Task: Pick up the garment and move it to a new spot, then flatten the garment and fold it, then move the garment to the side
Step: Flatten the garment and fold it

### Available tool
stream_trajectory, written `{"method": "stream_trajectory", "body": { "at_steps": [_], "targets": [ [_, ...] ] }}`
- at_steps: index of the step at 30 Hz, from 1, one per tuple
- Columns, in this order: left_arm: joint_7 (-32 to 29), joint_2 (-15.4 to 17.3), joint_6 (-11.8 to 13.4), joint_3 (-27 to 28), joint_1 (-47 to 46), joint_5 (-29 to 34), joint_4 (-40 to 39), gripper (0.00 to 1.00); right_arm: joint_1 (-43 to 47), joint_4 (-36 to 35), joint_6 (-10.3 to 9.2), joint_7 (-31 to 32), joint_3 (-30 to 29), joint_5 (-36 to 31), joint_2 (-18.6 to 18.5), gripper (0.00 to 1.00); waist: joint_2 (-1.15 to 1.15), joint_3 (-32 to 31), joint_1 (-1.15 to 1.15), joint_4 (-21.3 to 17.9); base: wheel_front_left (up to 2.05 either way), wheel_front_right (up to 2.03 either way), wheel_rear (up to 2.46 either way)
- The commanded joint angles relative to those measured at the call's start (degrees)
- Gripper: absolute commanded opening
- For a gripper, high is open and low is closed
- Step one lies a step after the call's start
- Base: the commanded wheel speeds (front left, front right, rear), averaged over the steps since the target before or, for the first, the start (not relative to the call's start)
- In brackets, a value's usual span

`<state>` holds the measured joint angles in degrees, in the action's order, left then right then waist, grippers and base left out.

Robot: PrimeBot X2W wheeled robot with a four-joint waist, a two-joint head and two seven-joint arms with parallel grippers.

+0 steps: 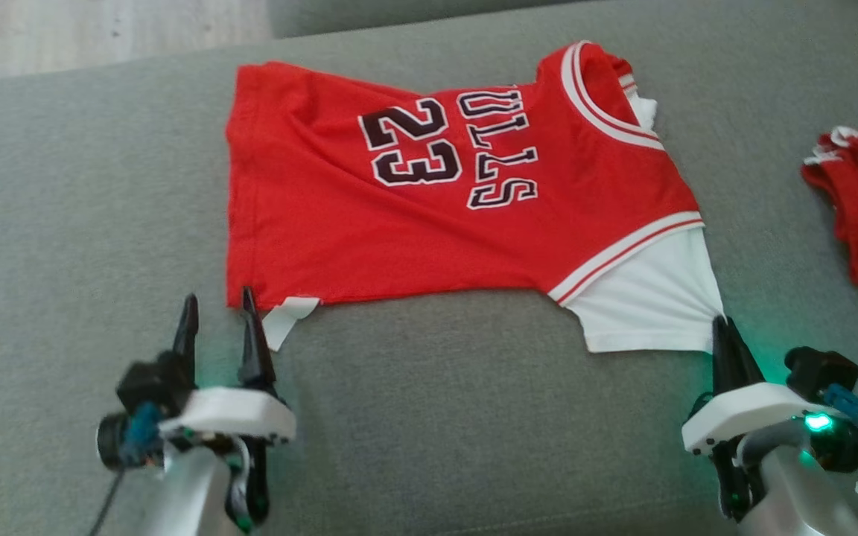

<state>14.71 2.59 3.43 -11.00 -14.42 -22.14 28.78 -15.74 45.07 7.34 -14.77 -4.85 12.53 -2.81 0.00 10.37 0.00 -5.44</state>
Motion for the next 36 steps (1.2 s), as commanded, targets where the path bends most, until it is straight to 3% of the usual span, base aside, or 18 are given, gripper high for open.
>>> {"method": "stream_trajectory", "body": {
  "at_steps": [1,12,13,15,16,17,21,27,31,36],
  "targets": [
    [0.29,0.29,-0.66,2.36,-2.26,-1.44,0.25,1.0,-1.23,-1.69,0.14,-0.23,1.57,-0.03,-0.27,0.0,0.0,1.1,0.0,-1.15,0.0,0.0,0.0],
    [0.29,0.29,-3.01,2.17,-6.82,-4.22,12.18,1.0,-2.64,-3.63,0.14,-0.23,3.45,1.78,-0.11,0.0,0.0,2.7,0.0,-3.29,0.0,0.0,0.0],
    [0.29,0.29,-3.43,1.84,-6.91,-4.3,12.77,0.76,-2.65,-3.75,0.14,-0.23,3.53,1.91,-0.1,0.0,0.0,2.64,0.0,-3.36,0.0,0.0,0.0],
    [0.29,0.29,-3.9,1.31,-7.1,-4.7,13.76,0.44,-2.67,-4.03,0.14,-0.23,3.6,2.2,-0.1,0.0,0.0,2.37,0.0,-3.36,0.0,0.0,0.0],
    [0.29,0.29,-4.11,1.07,-7.17,-4.87,14.07,0.05,-2.65,-4.13,0.14,-0.23,3.61,2.35,-0.09,0.0,0.0,2.21,0.0,-3.32,0.0,0.0,0.0],
    [0.29,0.29,-4.65,0.49,-7.21,-5.0,14.39,0.0,-2.63,-4.24,0.14,-0.23,3.64,2.51,-0.09,0.0,0.0,1.98,0.0,-3.23,0.0,0.0,0.0],
    [0.29,0.29,-5.57,-0.04,-7.22,-6.11,13.31,0.0,-2.58,-6.07,0.14,-0.23,4.76,4.45,-0.08,0.0,0.0,0.15,0.0,-2.61,0.0,0.0,0.0],
    [0.29,0.29,-6.86,5.38,-8.33,-3.55,2.14,0.0,-5.28,-14.02,0.14,-0.23,6.52,8.6,-1.0,0.0,0.0,-5.0,0.0,-0.52,0.0,0.0,0.0],
    [0.29,1.92,-8.7,7.88,-11.93,0.31,-4.48,0.0,-10.13,-19.83,0.14,-0.23,7.7,12.05,-4.62,0.0,0.0,-9.66,0.0,0.97,0.0,0.0,0.0],
    [-0.95,6.18,-10.03,6.57,-20.65,2.31,-9.42,0.0,-19.28,-25.44,0.14,0.14,9.26,15.34,-10.72,0.0,0.0,-12.81,0.0,2.73,0.0,0.0,0.0]
  ]
}}
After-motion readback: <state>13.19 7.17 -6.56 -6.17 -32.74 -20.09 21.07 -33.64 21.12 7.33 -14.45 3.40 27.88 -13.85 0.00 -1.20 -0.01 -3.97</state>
